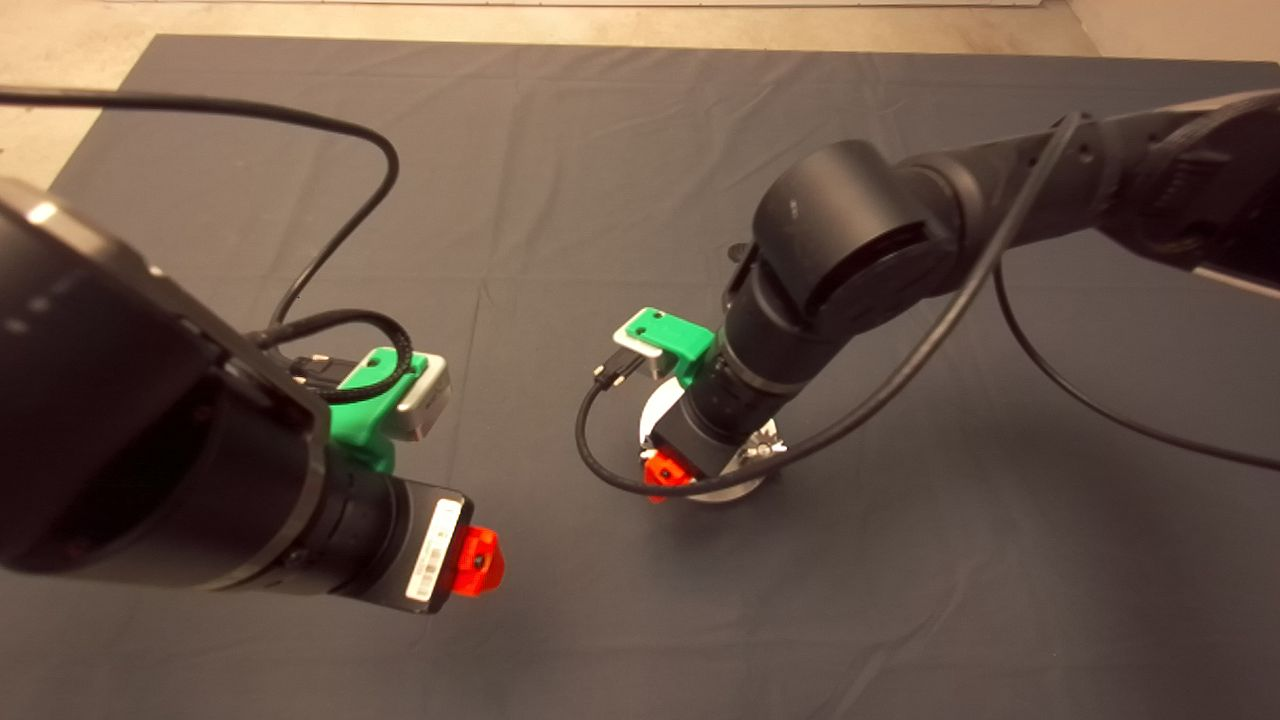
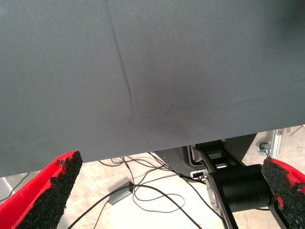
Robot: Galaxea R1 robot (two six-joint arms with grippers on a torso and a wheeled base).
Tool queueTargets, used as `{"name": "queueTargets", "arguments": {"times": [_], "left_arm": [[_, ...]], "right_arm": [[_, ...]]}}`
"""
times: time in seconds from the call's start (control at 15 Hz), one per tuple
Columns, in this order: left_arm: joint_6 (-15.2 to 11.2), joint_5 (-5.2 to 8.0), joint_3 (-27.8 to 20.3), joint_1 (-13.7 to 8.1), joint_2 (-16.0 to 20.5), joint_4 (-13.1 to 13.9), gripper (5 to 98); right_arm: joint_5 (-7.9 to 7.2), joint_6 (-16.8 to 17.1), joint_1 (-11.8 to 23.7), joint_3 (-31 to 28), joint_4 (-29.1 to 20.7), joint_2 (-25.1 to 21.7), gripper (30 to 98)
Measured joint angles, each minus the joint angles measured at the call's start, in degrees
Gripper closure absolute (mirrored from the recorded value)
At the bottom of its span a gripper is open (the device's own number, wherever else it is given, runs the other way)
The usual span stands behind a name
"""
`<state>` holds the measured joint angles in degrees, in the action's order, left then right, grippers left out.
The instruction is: Remove an incorrectly installed larger gear and replace it with the correct smaller gear
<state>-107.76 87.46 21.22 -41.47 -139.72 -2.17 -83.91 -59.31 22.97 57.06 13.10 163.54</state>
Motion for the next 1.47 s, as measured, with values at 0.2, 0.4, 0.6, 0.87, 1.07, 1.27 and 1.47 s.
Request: {"name": "queueTargets", "arguments": {"times": [0.2, 0.4, 0.6, 0.87, 1.07, 1.27, 1.47], "left_arm": [[0.0, 0.00, 0.0, 0.0, -0.1, 0.0, 5.8], [0.0, 0.02, 0.0, 0.0, -0.1, 0.0, 5.8], [0.0, 0.00, 0.0, 0.0, -0.1, 0.0, 5.8], [0.0, 0.00, 0.0, 0.0, -0.1, 0.0, 5.8], [0.0, 0.00, 0.0, 0.0, -0.1, 0.0, 5.8], [0.0, 0.00, 0.0, 0.0, -0.1, 0.0, 5.8], [0.0, 0.00, 0.0, 0.0, -0.1, 0.0, 5.8]], "right_arm": [[-0.32, 1.0, -1.1, 0.5, 3.0, 0.8, 31.6], [-0.61, 3.9, -1.2, 0.1, 5.4, 0.7, 31.6], [-1.20, 5.4, -2.5, -0.1, 8.6, 0.6, 31.6], [-1.36, 6.1, -4.2, -0.1, 10.5, 0.6, 31.6], [-1.40, 6.2, -5.7, -0.1, 11.4, 0.6, 31.6], [-1.40, 7.2, -6.8, -0.1, 13.5, 0.6, 31.6], [-1.47, 7.7, -9.0, -0.1, 15.2, 0.5, 31.6]]}}
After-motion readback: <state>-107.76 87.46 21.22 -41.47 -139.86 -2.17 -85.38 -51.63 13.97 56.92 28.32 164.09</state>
